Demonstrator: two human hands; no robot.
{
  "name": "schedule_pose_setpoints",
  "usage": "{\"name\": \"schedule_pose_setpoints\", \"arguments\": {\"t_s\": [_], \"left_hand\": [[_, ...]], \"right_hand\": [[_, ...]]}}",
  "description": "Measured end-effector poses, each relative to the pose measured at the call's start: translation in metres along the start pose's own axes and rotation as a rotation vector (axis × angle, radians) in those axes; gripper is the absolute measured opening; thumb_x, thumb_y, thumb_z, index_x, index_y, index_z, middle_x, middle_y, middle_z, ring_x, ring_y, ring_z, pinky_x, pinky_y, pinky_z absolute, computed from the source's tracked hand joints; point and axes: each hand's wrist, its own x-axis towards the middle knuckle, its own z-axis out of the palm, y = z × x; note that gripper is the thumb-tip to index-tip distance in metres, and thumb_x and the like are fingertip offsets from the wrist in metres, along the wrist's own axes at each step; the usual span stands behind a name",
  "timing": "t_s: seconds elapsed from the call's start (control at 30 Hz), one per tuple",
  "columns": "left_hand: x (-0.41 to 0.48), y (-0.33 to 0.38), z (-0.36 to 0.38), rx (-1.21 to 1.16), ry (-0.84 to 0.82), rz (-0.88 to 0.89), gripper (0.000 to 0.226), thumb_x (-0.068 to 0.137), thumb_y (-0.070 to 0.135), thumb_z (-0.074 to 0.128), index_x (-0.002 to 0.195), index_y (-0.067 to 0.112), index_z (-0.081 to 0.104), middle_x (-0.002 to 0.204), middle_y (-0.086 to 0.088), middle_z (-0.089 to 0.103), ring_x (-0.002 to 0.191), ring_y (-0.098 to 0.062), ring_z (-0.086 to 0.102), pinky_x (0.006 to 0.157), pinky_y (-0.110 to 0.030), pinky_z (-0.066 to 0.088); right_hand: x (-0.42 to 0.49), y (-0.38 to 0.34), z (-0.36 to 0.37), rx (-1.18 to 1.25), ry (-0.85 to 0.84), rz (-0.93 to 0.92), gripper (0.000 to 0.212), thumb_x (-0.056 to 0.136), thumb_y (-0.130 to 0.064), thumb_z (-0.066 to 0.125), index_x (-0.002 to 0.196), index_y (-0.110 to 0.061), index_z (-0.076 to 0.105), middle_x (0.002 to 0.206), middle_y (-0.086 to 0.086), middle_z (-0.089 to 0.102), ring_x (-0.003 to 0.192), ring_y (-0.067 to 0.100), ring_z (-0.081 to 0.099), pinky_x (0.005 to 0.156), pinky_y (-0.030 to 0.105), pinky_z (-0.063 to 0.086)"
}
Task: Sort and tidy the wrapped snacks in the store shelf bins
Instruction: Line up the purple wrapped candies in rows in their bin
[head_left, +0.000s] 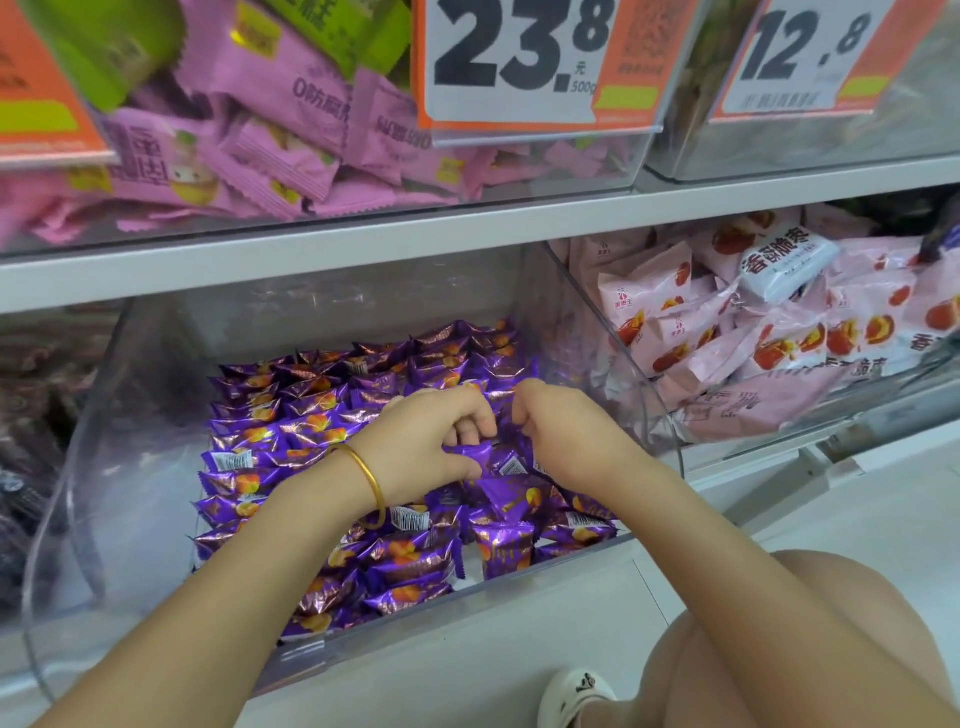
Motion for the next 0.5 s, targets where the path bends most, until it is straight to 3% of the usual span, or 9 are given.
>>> {"name": "schedule_pose_setpoints", "arguments": {"t_s": [0.1,0.17,0.23,0.33,0.4,0.5], "left_hand": [[-0.001,-0.003,-0.007,-0.079,0.104,0.006,0.037,0.079,0.01,0.071,0.11,0.029,0.063,0.084,0.007,0.048,0.069,-0.008,0.045,0.073,-0.018,0.043],[-0.001,-0.004,-0.013,-0.082,0.175,0.014,0.028,0.081,0.009,0.068,0.103,0.026,0.067,0.085,0.002,0.049,0.067,-0.006,0.044,0.066,-0.01,0.038],[-0.001,-0.006,-0.015,-0.07,0.21,-0.024,0.019,0.082,0.011,0.067,0.096,0.024,0.067,0.087,0.0,0.051,0.069,-0.006,0.044,0.063,-0.008,0.035],[-0.001,-0.009,-0.01,-0.058,0.202,-0.078,0.015,0.083,0.013,0.066,0.092,0.024,0.065,0.091,0.0,0.053,0.071,-0.008,0.048,0.063,-0.008,0.036],[-0.001,-0.01,-0.01,-0.115,0.237,-0.113,0.014,0.083,0.012,0.066,0.089,0.025,0.063,0.092,0.003,0.057,0.075,-0.015,0.056,0.066,-0.015,0.043],[-0.001,-0.011,-0.013,-0.21,0.292,-0.155,0.013,0.083,0.01,0.067,0.088,0.02,0.06,0.088,0.009,0.058,0.08,-0.024,0.062,0.072,-0.026,0.049]], "right_hand": [[0.002,0.001,0.003,-0.077,-0.049,-0.008,0.018,0.092,-0.01,0.048,0.107,-0.007,0.057,0.101,0.013,0.059,0.089,0.029,0.056,0.074,0.033,0.045],[0.005,0.001,0.004,-0.119,-0.068,-0.024,0.012,0.093,-0.017,0.05,0.094,-0.007,0.057,0.104,0.013,0.058,0.096,0.031,0.057,0.071,0.032,0.041],[0.007,-0.001,0.003,-0.171,-0.109,-0.033,0.019,0.094,-0.021,0.05,0.078,-0.01,0.046,0.107,0.014,0.055,0.099,0.031,0.055,0.07,0.03,0.036],[0.008,-0.001,0.002,-0.204,-0.166,-0.035,0.018,0.095,-0.024,0.049,0.095,-0.007,0.054,0.117,0.015,0.048,0.105,0.032,0.053,0.077,0.033,0.041],[0.008,-0.001,0.004,-0.245,-0.205,-0.029,0.028,0.096,-0.024,0.046,0.111,-0.003,0.056,0.122,0.015,0.043,0.112,0.033,0.048,0.086,0.036,0.043],[0.007,-0.003,0.005,-0.282,-0.214,-0.011,0.028,0.098,-0.02,0.042,0.117,-0.005,0.054,0.126,0.014,0.039,0.116,0.031,0.042,0.09,0.037,0.041]]}}
